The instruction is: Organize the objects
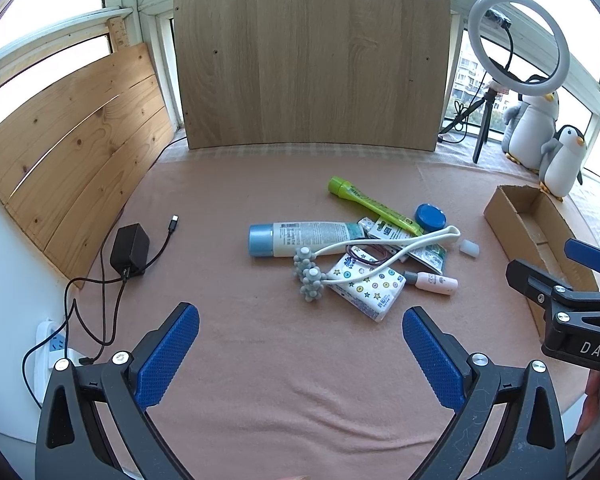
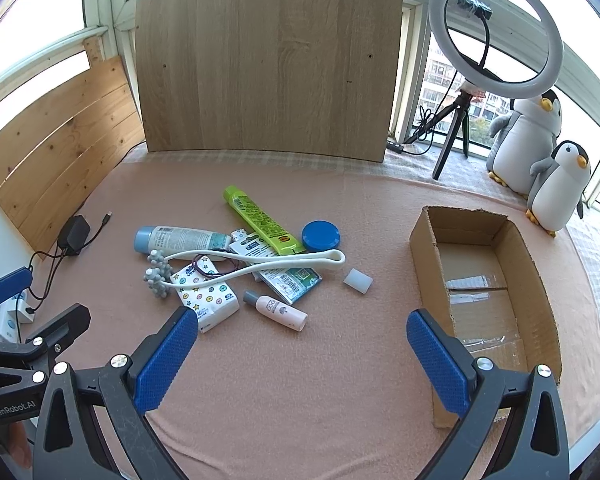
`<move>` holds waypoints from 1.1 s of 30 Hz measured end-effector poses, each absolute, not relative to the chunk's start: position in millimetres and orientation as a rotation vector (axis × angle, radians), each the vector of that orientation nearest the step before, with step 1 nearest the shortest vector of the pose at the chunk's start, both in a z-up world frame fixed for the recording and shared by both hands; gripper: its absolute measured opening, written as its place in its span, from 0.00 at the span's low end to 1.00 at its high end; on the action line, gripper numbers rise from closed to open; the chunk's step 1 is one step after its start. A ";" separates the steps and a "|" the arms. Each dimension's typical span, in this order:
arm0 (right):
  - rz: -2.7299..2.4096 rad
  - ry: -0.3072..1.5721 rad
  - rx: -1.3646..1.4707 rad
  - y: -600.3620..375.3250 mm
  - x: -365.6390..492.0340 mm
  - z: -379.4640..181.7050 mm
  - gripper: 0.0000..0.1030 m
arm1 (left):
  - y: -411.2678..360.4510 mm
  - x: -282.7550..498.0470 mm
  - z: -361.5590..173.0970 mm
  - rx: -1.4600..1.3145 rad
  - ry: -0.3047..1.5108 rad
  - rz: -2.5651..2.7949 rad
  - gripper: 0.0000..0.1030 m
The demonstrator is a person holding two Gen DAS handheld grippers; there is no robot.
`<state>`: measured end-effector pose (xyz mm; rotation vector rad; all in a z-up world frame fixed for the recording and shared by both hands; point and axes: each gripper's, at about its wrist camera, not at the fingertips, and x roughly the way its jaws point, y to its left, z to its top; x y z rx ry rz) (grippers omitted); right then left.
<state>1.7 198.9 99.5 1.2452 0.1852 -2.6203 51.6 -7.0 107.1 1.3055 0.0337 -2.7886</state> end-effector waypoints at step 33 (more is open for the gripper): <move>-2.559 0.189 1.331 190.3 -27.6 71.3 1.00 | -11.7 12.9 80.6 1.387 0.043 -2.732 1.00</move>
